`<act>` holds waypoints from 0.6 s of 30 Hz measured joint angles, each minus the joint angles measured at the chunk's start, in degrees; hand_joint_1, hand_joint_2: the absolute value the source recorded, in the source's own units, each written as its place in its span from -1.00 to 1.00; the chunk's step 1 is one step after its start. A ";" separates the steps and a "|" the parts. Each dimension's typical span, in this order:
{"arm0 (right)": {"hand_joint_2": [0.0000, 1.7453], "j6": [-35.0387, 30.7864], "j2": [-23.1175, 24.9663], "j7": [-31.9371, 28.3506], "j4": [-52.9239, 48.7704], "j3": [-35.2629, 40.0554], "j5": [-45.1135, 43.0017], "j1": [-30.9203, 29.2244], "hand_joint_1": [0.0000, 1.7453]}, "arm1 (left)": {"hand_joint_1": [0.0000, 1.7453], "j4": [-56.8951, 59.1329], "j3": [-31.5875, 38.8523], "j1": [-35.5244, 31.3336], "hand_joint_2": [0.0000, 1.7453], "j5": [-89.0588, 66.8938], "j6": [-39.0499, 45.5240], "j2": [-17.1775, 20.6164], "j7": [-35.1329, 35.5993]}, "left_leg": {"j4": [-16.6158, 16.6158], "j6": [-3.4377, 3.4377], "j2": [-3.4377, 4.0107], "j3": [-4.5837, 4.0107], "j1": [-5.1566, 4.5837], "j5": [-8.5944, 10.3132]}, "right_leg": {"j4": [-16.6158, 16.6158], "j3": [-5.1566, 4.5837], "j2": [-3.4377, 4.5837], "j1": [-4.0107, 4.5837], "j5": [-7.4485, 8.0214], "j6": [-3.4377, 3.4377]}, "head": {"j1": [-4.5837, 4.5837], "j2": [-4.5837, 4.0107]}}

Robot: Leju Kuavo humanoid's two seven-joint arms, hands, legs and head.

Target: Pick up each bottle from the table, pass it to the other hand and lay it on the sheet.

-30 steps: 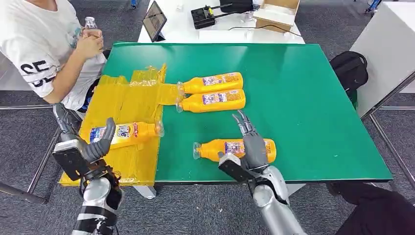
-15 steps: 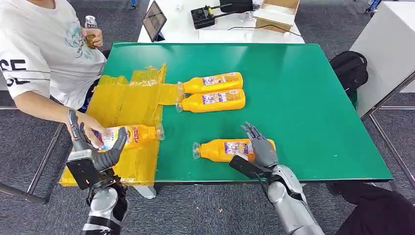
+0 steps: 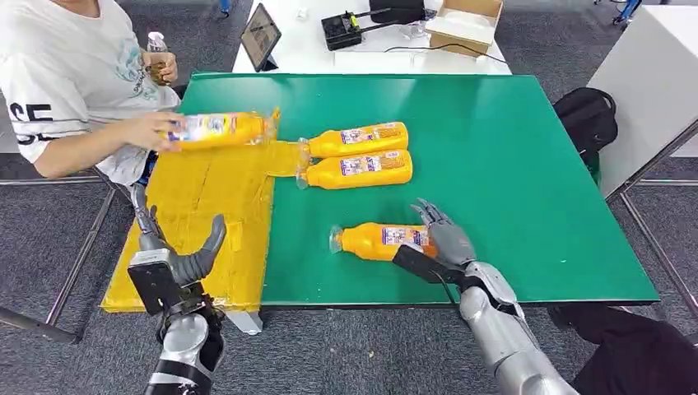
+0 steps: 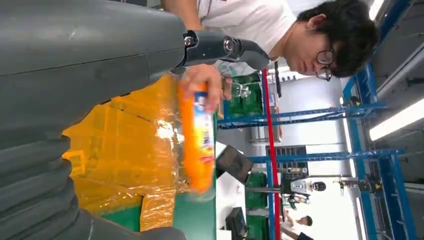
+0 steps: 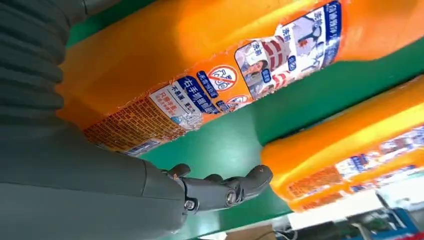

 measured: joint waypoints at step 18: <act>1.00 12.87 -5.11 6.77 18.42 1.95 1.73 -17.31 -1.00 | -1.00 8.04 -2.58 -4.16 1.00 0.79 -2.99 -2.21 0.02 | 0.03 0.21 -0.02 -0.09 -0.19 0.20 | 0.01 -0.04 0.00 -0.20 0.22 0.27 | 0.00 0.00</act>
